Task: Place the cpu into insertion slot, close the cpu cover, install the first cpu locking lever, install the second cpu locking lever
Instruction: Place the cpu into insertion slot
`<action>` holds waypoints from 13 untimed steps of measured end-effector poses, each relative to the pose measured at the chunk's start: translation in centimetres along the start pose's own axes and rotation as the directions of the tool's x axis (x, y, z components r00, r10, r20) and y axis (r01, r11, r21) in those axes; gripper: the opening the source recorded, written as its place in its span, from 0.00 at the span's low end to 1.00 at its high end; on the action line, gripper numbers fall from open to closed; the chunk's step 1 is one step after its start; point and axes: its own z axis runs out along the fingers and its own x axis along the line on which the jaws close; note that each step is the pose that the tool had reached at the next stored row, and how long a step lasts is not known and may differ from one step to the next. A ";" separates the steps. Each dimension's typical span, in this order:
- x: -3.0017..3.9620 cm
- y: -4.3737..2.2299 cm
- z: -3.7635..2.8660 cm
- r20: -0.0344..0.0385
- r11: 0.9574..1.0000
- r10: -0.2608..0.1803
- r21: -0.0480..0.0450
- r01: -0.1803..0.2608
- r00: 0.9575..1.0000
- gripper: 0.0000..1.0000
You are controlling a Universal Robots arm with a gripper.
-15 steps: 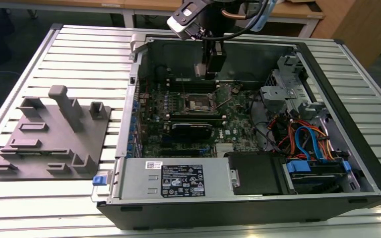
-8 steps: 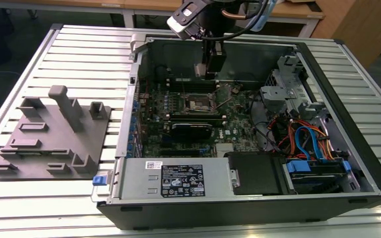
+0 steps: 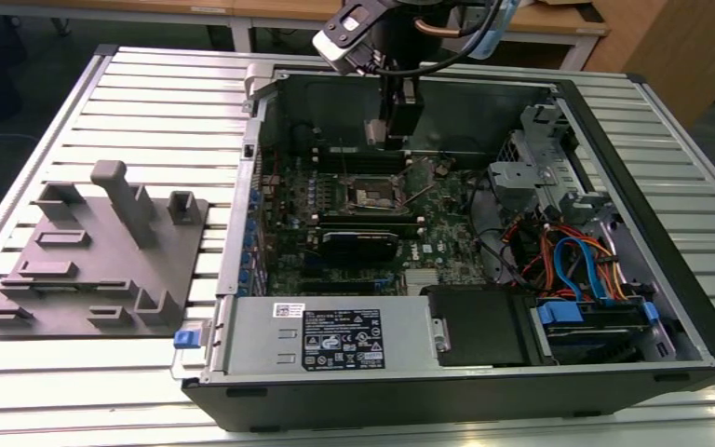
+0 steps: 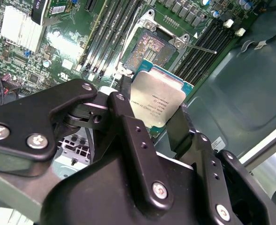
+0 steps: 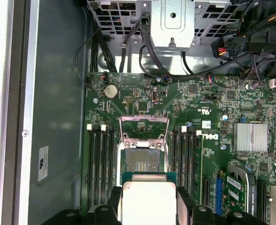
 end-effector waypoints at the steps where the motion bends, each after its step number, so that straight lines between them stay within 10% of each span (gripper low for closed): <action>1: 0.00 0.00 0.00 0.000 1.000 0.000 0.000 0.000 1.000 0.54; 13: -0.01 -0.06 0.47 0.000 1.000 0.000 0.000 0.000 1.000 0.54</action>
